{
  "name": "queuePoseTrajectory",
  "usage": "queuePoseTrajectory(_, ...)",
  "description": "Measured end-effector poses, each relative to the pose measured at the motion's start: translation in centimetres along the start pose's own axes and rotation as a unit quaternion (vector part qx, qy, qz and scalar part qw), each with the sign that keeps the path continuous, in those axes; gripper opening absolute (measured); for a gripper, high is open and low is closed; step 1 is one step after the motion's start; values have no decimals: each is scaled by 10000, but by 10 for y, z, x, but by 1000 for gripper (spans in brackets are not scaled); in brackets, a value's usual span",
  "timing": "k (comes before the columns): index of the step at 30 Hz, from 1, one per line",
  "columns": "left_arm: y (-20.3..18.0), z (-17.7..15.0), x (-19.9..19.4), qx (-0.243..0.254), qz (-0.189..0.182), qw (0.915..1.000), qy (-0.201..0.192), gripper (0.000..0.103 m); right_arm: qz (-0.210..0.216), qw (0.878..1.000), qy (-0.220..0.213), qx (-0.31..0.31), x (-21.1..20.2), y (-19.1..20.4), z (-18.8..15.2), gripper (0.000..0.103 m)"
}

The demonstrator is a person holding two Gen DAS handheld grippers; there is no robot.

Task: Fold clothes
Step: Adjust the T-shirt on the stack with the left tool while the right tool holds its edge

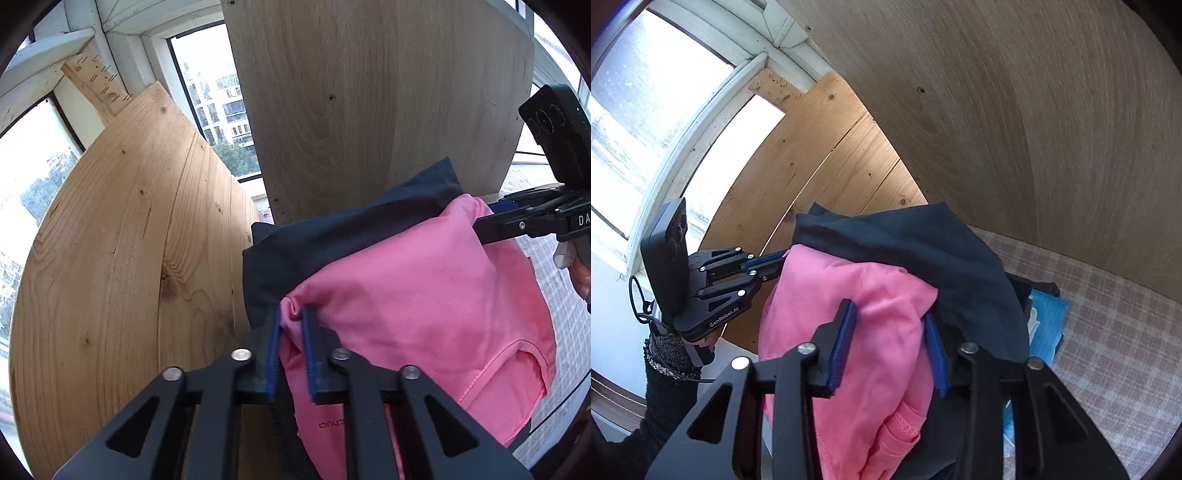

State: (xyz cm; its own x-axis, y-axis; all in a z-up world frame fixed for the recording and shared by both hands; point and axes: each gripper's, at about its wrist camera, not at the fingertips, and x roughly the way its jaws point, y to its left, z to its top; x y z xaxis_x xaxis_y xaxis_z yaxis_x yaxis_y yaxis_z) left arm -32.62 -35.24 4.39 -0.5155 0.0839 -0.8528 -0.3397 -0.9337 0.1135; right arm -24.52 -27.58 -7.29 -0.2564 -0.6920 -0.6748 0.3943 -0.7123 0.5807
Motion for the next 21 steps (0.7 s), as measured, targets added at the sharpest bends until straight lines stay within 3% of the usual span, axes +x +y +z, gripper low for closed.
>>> queuePoseTrajectory(5,-2,-4,-11,56,101,9997,-195,2,81,9997,-211,-66,-12,7,-5,20)
queuePoseTrajectory(7,-3,0,-11,98,109,9997,-201,2,147,9993,-334,-20,-19,8,-6,12)
queuePoseTrajectory(13,-5,13,-8,250,119,9994,-198,2,-23,9978,-664,51,-39,2,-6,12)
queuePoseTrajectory(17,-7,21,-6,351,126,9991,-196,2,253,9959,-749,434,-44,-15,-5,13)
queuePoseTrajectory(18,-8,23,-6,377,128,9990,-195,2,243,9960,-675,537,-43,-18,-4,22)
queuePoseTrajectory(19,-6,22,-5,360,162,9990,-186,2,222,9959,-596,639,-41,-22,-4,42)
queuePoseTrajectory(21,-2,19,-5,308,128,9993,-164,2,161,9966,-478,646,-34,-23,-3,54)
